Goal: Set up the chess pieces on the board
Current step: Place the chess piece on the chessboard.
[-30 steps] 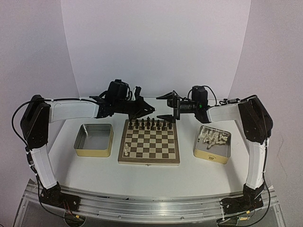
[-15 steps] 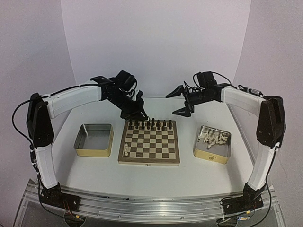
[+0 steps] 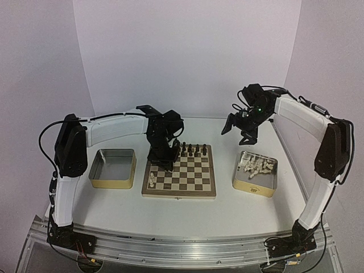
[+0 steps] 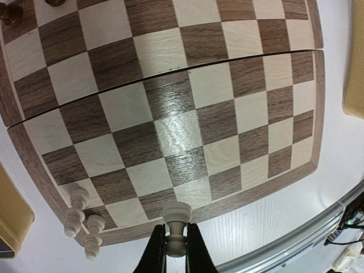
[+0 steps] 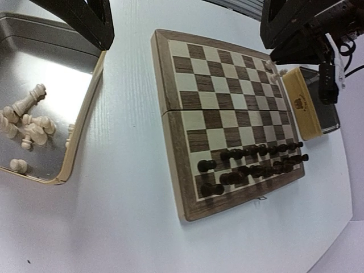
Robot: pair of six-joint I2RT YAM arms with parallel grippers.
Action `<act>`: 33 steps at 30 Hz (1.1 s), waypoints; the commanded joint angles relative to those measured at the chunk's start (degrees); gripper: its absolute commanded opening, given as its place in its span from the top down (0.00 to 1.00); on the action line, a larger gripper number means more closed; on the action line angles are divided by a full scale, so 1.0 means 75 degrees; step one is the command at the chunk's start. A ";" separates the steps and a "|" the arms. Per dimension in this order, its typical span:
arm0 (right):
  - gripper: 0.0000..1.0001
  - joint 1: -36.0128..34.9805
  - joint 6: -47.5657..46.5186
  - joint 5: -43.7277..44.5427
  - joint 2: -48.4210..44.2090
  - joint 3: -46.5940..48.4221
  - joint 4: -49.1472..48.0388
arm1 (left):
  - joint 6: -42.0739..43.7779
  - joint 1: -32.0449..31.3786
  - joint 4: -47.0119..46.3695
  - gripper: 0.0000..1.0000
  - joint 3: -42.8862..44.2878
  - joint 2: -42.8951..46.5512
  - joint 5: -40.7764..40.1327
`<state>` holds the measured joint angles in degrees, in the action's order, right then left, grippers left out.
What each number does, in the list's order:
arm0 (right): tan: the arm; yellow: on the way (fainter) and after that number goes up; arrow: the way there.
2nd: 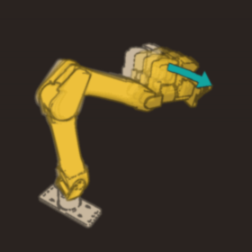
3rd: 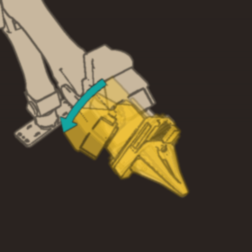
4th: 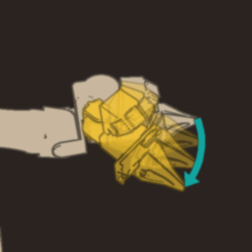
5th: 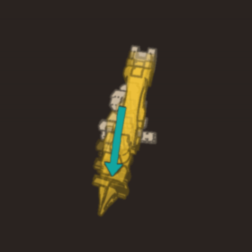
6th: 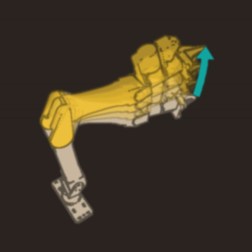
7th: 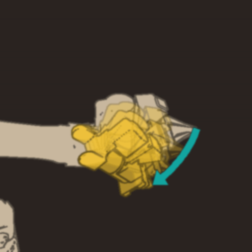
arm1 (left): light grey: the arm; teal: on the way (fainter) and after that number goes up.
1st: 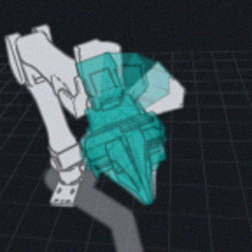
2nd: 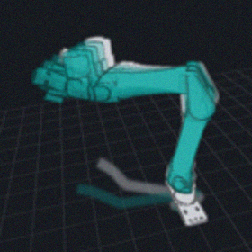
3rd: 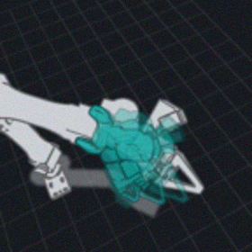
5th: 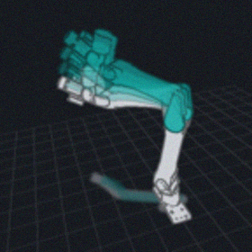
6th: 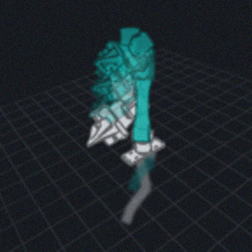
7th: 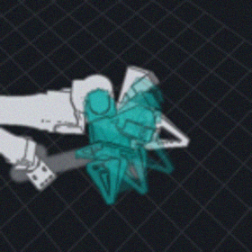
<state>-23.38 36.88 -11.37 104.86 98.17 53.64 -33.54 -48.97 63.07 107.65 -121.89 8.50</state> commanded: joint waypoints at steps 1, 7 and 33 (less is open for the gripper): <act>0.11 0.0015 -0.0439 0.0504 -0.0224 0.0324 0.0501 | 0.0111 0.0019 0.0445 1.00 0.0227 -0.0013 -0.0735; 0.11 0.0012 -0.0472 0.0393 -0.0117 0.0372 0.0495 | 0.0087 0.0019 0.0448 1.00 0.0004 -0.0080 -0.0990; 0.11 0.0012 -0.0460 0.0130 0.0224 0.0448 0.0477 | 0.0235 0.0025 0.1391 1.00 0.0773 -0.1010 -0.1044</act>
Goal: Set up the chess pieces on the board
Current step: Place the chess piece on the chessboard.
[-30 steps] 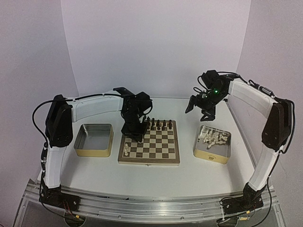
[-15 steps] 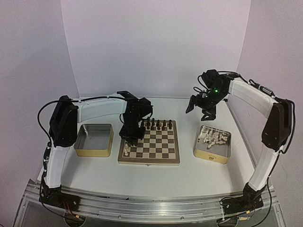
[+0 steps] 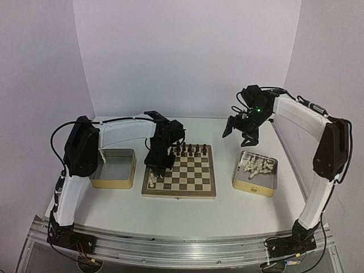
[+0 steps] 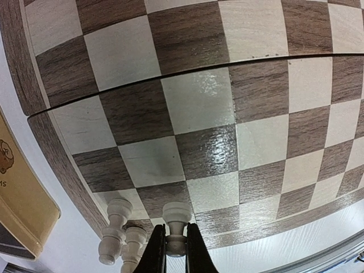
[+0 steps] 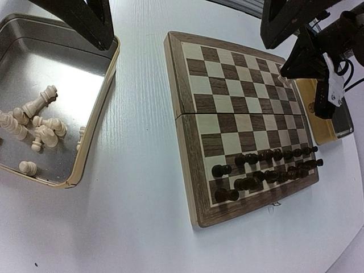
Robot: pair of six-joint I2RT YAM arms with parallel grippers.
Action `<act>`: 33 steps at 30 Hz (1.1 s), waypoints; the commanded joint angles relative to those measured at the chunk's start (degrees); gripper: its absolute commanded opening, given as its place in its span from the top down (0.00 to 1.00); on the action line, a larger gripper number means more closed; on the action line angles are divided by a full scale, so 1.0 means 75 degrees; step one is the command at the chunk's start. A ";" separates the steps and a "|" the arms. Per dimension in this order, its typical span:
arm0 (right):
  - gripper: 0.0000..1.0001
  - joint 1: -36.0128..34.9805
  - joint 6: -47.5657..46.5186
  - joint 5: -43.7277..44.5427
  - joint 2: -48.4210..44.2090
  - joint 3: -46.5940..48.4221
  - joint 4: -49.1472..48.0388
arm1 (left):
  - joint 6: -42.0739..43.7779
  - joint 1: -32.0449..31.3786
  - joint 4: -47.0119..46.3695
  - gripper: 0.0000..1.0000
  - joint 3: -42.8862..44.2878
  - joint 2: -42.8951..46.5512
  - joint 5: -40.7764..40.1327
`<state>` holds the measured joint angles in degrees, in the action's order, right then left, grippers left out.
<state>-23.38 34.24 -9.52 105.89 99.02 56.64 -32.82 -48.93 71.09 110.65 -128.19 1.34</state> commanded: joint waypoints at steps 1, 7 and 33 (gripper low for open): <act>0.11 0.0011 -0.0104 -0.0120 0.0096 0.0347 0.0075 | 0.0148 0.0020 0.0379 1.00 0.0411 -0.0186 -0.0098; 0.11 0.0012 -0.0114 -0.0191 0.0188 0.0404 0.0073 | 0.0204 0.0020 0.0577 1.00 0.0650 -0.0230 -0.0104; 0.11 0.0017 -0.0113 -0.0233 0.0396 0.0601 0.0072 | 0.0431 0.0020 0.0793 1.00 0.0660 -0.0473 -0.0034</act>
<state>-23.38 34.00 -10.61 107.90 100.97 56.66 -31.05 -48.93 75.57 113.67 -131.40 1.37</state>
